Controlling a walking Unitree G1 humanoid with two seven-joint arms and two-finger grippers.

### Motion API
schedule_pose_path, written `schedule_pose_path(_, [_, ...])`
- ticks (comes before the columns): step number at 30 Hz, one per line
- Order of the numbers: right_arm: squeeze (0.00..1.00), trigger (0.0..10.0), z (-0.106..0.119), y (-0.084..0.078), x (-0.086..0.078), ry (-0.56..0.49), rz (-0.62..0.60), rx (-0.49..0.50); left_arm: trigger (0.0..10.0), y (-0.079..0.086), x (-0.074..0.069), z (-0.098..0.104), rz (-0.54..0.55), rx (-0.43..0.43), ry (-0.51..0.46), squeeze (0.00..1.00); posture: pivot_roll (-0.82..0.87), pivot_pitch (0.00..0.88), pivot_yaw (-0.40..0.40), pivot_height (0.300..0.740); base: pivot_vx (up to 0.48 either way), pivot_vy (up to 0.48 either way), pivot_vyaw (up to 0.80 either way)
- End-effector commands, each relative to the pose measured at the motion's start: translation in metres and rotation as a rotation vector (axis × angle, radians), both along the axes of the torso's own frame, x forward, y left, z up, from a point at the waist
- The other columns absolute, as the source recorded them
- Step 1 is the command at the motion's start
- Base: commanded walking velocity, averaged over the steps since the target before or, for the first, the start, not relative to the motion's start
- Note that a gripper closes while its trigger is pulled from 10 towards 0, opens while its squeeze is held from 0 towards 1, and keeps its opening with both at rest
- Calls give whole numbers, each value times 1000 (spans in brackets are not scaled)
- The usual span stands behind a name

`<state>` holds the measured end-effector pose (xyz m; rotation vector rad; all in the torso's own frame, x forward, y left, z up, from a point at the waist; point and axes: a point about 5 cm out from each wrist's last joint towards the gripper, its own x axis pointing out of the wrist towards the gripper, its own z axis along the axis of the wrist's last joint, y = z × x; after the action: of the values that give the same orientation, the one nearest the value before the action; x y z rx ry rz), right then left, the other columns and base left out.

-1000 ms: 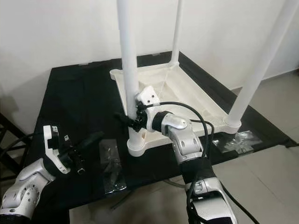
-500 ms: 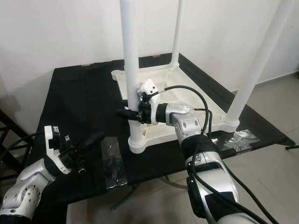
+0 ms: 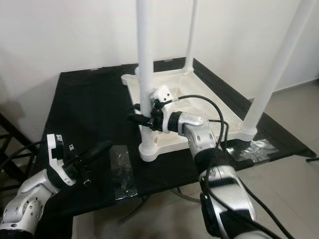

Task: Building children table

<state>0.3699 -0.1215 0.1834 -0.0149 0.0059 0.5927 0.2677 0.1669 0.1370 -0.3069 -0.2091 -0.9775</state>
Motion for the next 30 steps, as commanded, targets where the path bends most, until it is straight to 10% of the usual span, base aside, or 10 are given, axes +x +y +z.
schedule_pose_path(1, [0, 0, -64, 2, -35, 220, -350, 5, 10000, 2, -1, 2, 1, 4, -4, 0, -40, 0, -4, 740, 0, 0, 0])
schedule_pose_path(9, [0, 0, -66, 21, -34, 212, -256, -26, 10000, 1, 2, 1, -6, 1, -4, 0, -38, 0, -12, 740, 0, 0, 0])
schedule_pose_path(12, [0, 3020, -66, 19, -30, 232, -270, -24, 10000, 1, 2, 1, -9, 6, -5, 0, -42, 0, -2, 740, 0, 0, 0])
schedule_pose_path(13, [0, 10000, -67, 21, -30, 236, -269, -38, 10000, 0, 2, 1, -2, 5, -9, 0, -55, 0, 5, 740, 0, 0, 0])
schedule_pose_path(16, [0, 10000, -60, 24, -34, 210, -241, -56, 10000, 1, 1, 1, 4, -3, -10, 0, -54, 0, 2, 740, 0, 0, 0])
schedule_pose_path(17, [953, 10000, -55, 25, -35, 201, -206, -49, 10000, 0, 2, 2, 0, -3, -10, 0, -55, 0, 1, 740, 0, 0, 0])
schedule_pose_path(18, [1000, 10000, -50, 26, -39, 198, -197, -42, 10000, 0, 2, 2, -4, -2, -10, 0, -55, 0, 1, 740, 0, 0, 0])
schedule_pose_path(24, [1000, 10000, -17, 29, -30, 121, 77, -37, 10000, -1, 3, 2, 4, -9, -13, 0, -52, 0, -5, 740, 0, 0, 0])
schedule_pose_path(28, [0, 10000, -2, 18, -29, 57, 401, -188, 10000, -2, 3, 1, 5, -10, -14, 0, -48, 0, -8, 740, 0, 0, 0])
schedule_pose_path(30, [0, 10000, 3, 12, -26, 30, 457, -236, 10000, -2, 3, 1, 5, -10, -14, 0, -45, 0, -9, 740, 0, 0, 0])
